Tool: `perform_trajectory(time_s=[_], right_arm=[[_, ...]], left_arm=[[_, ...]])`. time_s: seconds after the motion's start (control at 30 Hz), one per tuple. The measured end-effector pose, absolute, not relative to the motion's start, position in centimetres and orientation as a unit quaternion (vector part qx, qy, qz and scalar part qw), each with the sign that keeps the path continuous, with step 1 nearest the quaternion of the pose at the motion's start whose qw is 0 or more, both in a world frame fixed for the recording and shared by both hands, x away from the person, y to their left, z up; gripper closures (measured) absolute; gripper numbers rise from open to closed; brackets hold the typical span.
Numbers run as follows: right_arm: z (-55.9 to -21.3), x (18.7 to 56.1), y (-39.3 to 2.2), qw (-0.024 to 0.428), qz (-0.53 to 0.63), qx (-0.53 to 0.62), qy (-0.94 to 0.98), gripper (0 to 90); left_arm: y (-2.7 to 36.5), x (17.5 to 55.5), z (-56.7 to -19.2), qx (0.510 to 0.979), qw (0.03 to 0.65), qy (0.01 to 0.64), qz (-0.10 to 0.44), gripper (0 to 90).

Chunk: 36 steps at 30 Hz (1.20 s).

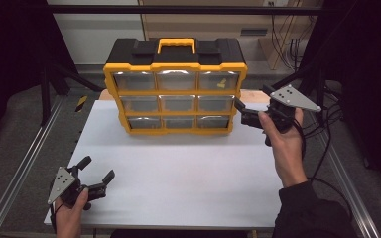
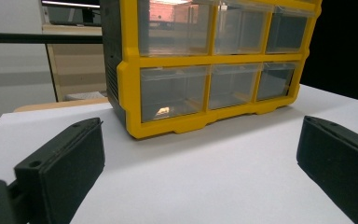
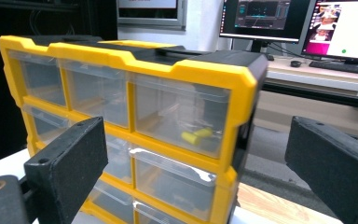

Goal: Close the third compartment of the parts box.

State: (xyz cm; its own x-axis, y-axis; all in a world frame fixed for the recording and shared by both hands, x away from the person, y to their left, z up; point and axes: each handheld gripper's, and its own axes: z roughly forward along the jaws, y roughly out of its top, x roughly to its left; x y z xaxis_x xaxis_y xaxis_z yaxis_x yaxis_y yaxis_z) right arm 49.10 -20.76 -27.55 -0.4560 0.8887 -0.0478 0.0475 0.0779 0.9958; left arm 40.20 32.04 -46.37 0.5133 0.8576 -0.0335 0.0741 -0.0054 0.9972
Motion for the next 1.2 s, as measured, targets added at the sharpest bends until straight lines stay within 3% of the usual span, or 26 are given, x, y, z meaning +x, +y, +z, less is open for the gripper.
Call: perform_trajectory(time_s=[0.43, 1.2], right_arm=[[-28.0, 47.2, -24.2, 0.38, 0.568, 0.378, 0.625, 2.6], [-31.7, 45.1, -28.2, 0.391, 0.561, 0.401, 0.609, 2.9]], left_arm=[[32.1, 40.2, -46.3, 0.629, 0.601, 0.369, 0.328, 0.4], [32.1, 40.2, -46.4, 0.631, 0.601, 0.366, 0.327, 0.3]])
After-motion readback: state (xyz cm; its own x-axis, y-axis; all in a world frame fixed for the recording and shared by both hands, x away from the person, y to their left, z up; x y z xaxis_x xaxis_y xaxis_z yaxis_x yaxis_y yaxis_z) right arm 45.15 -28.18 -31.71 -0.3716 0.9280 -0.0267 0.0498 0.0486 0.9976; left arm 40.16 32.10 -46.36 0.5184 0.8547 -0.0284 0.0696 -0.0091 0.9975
